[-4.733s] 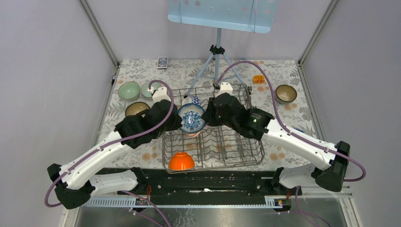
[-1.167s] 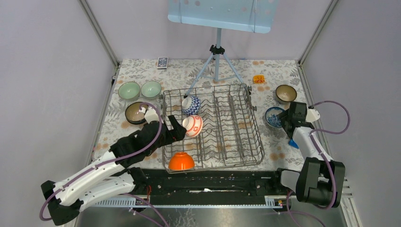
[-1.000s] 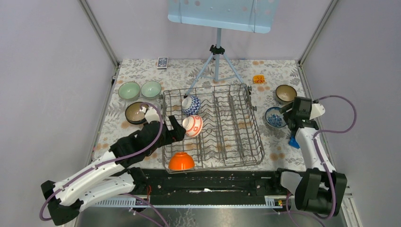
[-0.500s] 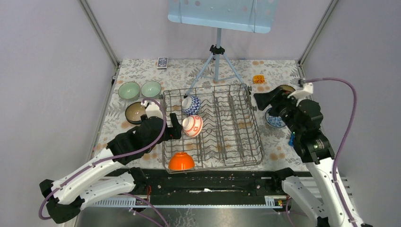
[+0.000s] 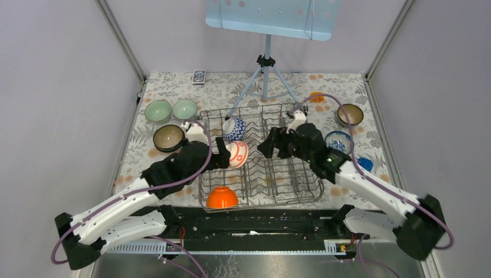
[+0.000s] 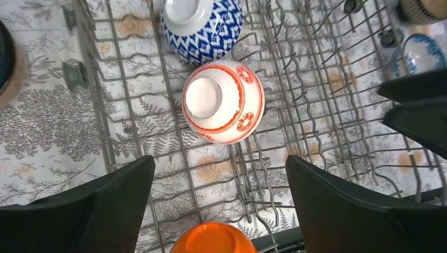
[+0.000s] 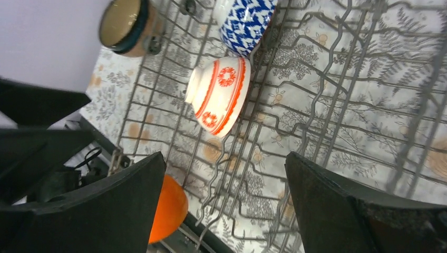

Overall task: Unload the bowls from the dish rack
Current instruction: Pick up the bowl from the dish rack.

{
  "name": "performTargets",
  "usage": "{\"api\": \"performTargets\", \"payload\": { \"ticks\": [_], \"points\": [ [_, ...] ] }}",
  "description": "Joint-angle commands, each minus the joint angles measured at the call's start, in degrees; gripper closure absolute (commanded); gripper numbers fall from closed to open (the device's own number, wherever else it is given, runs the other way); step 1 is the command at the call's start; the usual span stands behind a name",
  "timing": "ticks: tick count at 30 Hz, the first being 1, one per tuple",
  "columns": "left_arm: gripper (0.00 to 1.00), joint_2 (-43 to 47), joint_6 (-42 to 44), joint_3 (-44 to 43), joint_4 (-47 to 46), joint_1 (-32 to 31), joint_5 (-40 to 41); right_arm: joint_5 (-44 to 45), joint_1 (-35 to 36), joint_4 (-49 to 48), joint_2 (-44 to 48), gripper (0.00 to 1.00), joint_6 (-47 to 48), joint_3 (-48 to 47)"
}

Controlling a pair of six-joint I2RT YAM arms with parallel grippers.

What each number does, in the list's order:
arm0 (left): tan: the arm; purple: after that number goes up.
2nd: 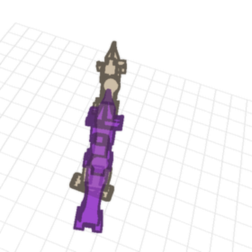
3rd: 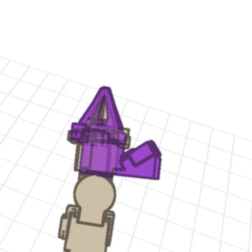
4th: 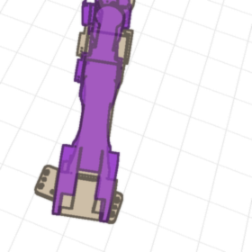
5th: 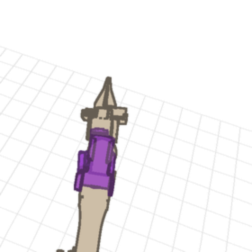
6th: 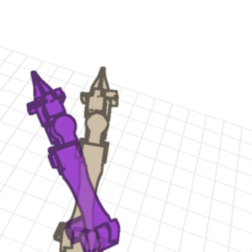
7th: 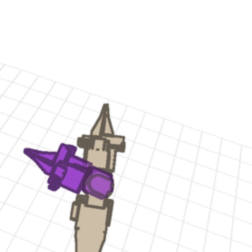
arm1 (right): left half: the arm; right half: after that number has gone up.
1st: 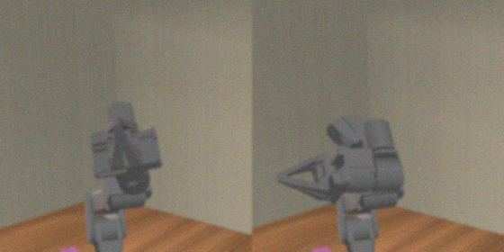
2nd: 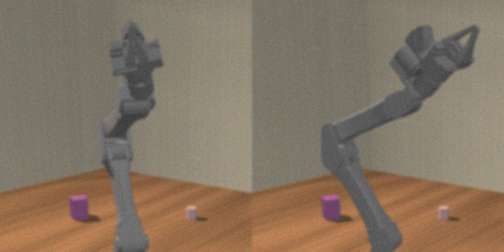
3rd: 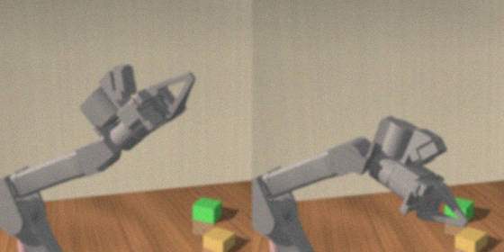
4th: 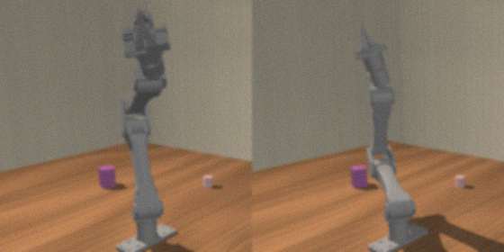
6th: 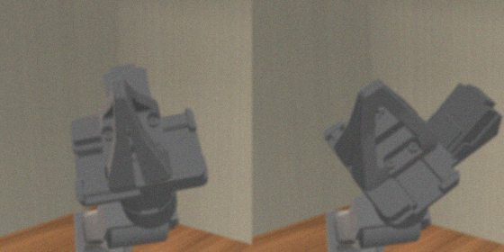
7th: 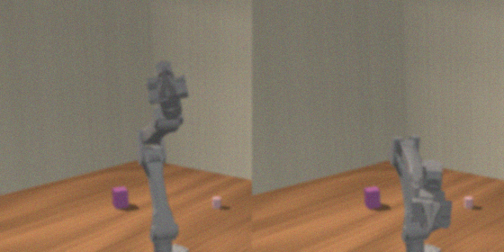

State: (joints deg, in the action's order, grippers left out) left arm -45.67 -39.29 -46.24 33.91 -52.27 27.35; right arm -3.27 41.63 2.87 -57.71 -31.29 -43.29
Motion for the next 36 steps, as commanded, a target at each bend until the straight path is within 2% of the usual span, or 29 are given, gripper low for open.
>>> {"api": "performTargets", "payload": {
  "ticks": [1, 4, 10, 12, 15, 23, 36],
  "points": [
    [0.01, -4.5, -0.7, -1.8, -4.7, 0.4, -2.5, -1.4, 0.3, -11.6, -11.8, 0.08, -2.1, -6.1],
    [0.01, -6.7, -1.3, -2.3, -6.6, 2.9, -4.1, -1.4, -1.8, -19.3, -19.0, 0.07, -5.9, -7.2],
    [0.01, -9.0, -4.0, -2.9, -7.2, 7.3, -8.1, -15.2, -11.3, -37.1, -34.6, 0.15, -20.0, -7.5],
    [0.01, -8.3, -4.2, -2.1, -7.1, 7.7, -9.0, -19.8, -13.0, -42.5, -38.3, 0.19, -22.1, -8.4],
    [0.01, -7.1, -4.3, -1.2, -6.2, 7.8, -9.6, -22.4, -14.3, -45.3, -41.9, 0.23, -22.7, -10.0],
    [0.01, -4.9, -6.4, 1.6, -5.6, 7.7, -9.8, -24.1, -15.1, -46.2, -48.0, 0.27, -24.1, -14.5],
    [0.01, -5.7, -6.6, 3.0, -5.7, 7.8, -9.7, -23.5, -13.8, -31.8, -55.4, 0.23, -19.1, -26.2]
  ]
}}
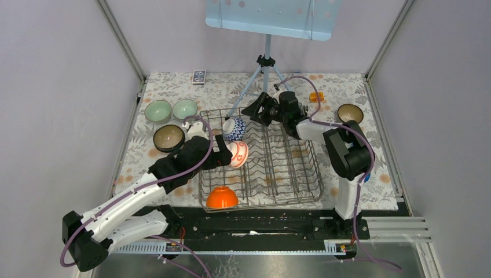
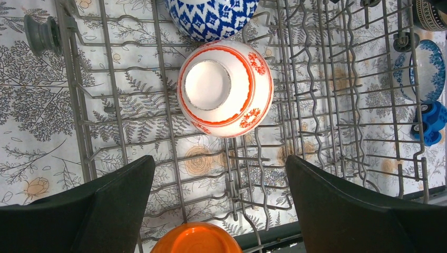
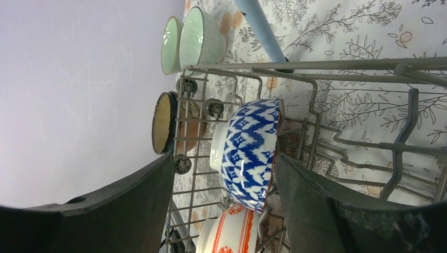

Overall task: Unload the bowls from the dish rack
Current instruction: Pick up the bowl from the dish rack.

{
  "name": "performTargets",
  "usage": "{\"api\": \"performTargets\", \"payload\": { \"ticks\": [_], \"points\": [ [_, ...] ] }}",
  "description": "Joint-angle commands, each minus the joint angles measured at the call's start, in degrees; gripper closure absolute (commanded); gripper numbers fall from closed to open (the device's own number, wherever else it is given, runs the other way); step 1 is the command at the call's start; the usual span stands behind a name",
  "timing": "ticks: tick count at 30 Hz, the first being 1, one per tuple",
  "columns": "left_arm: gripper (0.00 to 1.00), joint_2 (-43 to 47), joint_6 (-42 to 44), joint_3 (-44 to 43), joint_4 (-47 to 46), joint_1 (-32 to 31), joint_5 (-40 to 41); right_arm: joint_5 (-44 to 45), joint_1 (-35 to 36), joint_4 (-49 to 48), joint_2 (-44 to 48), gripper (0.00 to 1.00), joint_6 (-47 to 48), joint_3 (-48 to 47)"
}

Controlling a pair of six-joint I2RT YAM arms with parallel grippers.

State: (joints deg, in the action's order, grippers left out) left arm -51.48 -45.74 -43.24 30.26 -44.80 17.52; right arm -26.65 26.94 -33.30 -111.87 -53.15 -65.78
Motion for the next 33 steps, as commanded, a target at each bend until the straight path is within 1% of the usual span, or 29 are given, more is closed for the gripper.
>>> {"api": "performTargets", "payload": {
  "ticks": [1, 9, 16, 19, 22, 25, 29, 33],
  "points": [
    [0.01, 0.2, 0.0, 0.0, -2.1, 0.3, 0.3, 0.2, 1.0, 5.1, -1.6, 0.23, 3.0, -4.0],
    [0.01, 0.0, 0.5, 0.4, -2.0, 0.2, 0.6, -0.5, 2.9, 6.9, -4.5, 0.21, 2.9, -6.0],
    [0.01, -0.5, 0.9, 0.3, -2.4, 0.3, 0.8, -2.8, 3.1, 3.3, -5.9, 0.23, -0.4, -4.9],
    [0.01, -1.2, 1.5, 0.0, -2.8, 0.3, 1.4, -3.3, 3.2, 0.2, -5.8, 0.24, -2.0, -3.5],
    [0.01, -2.6, 2.9, -0.8, -3.6, 0.4, 3.8, -4.2, 3.2, -2.8, -6.1, 0.26, -3.9, -2.3],
    [0.01, -5.4, 4.2, -3.0, -4.4, 2.0, 5.9, -4.7, 3.2, -4.1, -6.4, 0.28, -4.8, -2.1],
    [0.07, -9.7, 5.1, -6.4, -7.5, 5.9, 4.5, -5.1, 3.1, -3.8, -6.3, 0.30, -4.6, -2.1],
    [0.18, -13.9, 5.3, -8.1, -12.0, 10.2, 0.8, -5.4, 3.1, -3.5, -6.2, 0.31, -4.4, -1.6]
  ]
}}
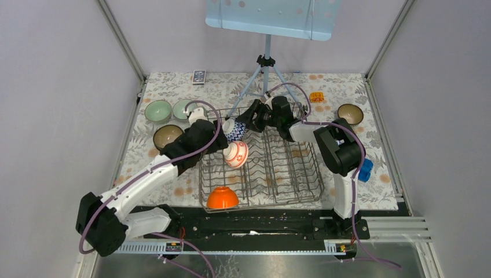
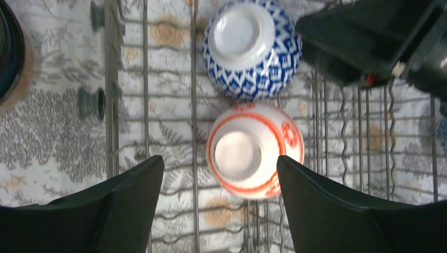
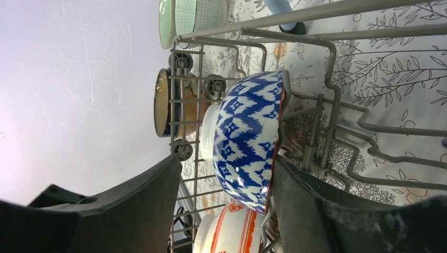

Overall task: Unload the bowls from the dish rack
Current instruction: Pick up the bowl from the dish rack.

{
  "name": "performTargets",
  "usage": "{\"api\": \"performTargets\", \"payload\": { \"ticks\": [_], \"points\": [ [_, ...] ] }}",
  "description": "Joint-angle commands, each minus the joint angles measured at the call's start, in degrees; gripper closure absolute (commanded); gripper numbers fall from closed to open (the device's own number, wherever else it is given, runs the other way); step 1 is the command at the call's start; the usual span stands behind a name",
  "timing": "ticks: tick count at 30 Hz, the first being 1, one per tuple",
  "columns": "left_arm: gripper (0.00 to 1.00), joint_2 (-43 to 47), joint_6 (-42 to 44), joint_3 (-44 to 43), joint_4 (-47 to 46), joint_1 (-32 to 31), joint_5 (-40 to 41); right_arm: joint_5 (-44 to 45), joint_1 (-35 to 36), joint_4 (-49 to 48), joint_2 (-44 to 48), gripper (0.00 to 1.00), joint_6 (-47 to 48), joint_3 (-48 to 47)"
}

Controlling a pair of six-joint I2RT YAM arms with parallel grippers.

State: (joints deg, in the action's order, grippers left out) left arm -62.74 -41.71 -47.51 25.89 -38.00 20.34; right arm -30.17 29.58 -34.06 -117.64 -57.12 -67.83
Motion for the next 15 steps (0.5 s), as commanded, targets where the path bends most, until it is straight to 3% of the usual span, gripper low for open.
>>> {"api": "performTargets", "payload": {
  "ticks": [1, 7, 15],
  "points": [
    [0.22, -3.8, 1.3, -4.2, -8.5, 4.5, -2.9, -1.9, 0.6, -2.8, -0.4, 0.32, -0.4, 0.6],
    [0.37, -10.5, 1.0, -6.5, -12.6, 8.9, -5.9, -2.3, 0.5, -4.4, -0.6, 0.35, -1.3, 1.8],
    [0.50, -18.6, 1.7, -8.9, -16.8, 12.0, -7.7, -3.6, 0.6, -8.1, -1.2, 0.43, -3.6, 2.2]
  ]
}}
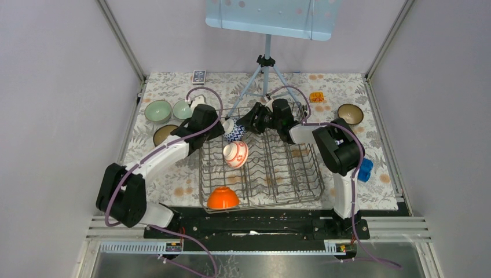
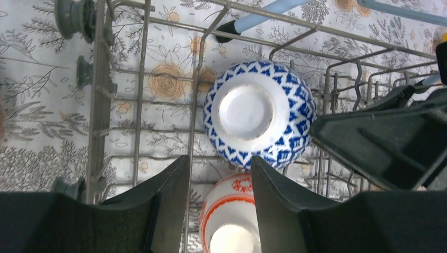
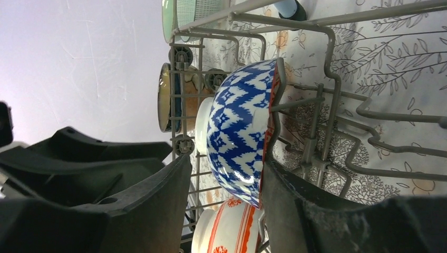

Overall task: Unload the bowls from the dish rack
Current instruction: Pick up the bowl from the dish rack.

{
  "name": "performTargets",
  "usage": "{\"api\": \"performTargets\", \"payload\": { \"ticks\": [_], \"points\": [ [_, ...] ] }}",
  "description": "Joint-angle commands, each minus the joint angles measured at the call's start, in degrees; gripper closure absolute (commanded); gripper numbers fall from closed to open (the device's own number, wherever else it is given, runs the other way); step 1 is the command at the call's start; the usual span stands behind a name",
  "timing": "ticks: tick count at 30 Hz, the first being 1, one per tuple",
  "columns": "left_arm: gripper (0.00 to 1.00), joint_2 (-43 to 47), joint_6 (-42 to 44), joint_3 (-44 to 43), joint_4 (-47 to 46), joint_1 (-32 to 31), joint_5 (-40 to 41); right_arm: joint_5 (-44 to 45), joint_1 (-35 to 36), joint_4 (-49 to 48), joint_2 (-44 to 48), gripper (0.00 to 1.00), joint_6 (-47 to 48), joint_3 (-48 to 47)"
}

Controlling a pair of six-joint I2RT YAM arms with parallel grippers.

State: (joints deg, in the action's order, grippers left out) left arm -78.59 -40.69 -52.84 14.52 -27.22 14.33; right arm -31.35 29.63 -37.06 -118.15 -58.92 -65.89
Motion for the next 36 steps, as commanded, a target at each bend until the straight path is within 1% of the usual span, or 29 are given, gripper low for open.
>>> {"api": "performTargets", "payload": {
  "ticks": [1, 7, 15, 25, 29, 36],
  "points": [
    [0.51, -3.9, 0.8, -4.2, -5.7, 1.5, -1.7, -2.6, 0.5, -5.4, -0.7, 0.44, -2.0, 0.3],
    [0.57, -8.8, 1.4, -6.2, -6.9, 2.6, -2.6, -4.4, 0.5, -7.0, -1.3, 0.51, -2.8, 0.1],
    [0.61, -11.3, 1.5, -5.8, -7.5, 2.9, -3.5, -6.4, 0.5, -10.2, -2.4, 0.58, -4.7, -0.1],
    [0.63, -12.2, 1.7, -5.6, -7.5, 2.9, -3.7, -8.2, 1.1, -13.6, -4.6, 0.65, -7.6, -1.6],
    [0.64, -12.3, 1.7, -5.2, -7.6, 2.9, -3.7, -8.5, 1.4, -15.0, -5.6, 0.69, -9.0, -2.4],
    [0.64, -12.6, 1.7, -5.1, -7.7, 2.9, -3.9, -9.6, 1.8, -18.9, -7.4, 0.74, -11.9, -3.5]
  ]
}}
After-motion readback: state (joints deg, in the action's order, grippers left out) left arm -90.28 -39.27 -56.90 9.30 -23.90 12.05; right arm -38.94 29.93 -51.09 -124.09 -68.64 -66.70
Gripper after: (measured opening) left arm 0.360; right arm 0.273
